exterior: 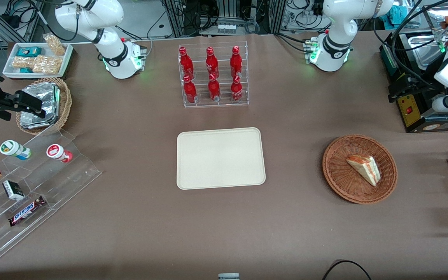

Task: Place sandwich from basket to tray
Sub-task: 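Move the left gripper over the wicker basket toward the sandwich, then lower the open left gripper and grasp the wrapped sandwich wedge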

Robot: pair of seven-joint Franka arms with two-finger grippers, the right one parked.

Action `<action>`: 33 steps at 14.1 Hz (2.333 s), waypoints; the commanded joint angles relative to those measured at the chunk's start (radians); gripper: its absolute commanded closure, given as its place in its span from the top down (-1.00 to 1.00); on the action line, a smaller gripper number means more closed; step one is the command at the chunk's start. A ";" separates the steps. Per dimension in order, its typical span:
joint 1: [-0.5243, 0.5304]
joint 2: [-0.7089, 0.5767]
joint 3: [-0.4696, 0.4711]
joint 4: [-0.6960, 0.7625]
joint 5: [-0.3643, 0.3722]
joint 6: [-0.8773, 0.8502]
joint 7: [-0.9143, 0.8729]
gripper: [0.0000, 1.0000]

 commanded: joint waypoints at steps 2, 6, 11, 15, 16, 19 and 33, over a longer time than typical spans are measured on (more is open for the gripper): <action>-0.006 0.001 -0.001 0.004 0.001 0.028 0.012 1.00; -0.004 0.006 -0.001 -0.008 0.004 0.036 0.012 1.00; 0.006 0.012 0.002 -0.065 0.006 0.040 0.012 1.00; 0.043 0.053 0.004 -0.180 0.006 0.147 0.013 1.00; 0.054 0.058 0.004 -0.230 0.006 0.210 0.013 1.00; 0.087 0.075 0.004 -0.380 0.007 0.414 0.013 1.00; 0.167 0.260 0.004 -0.698 -0.009 1.071 -0.426 1.00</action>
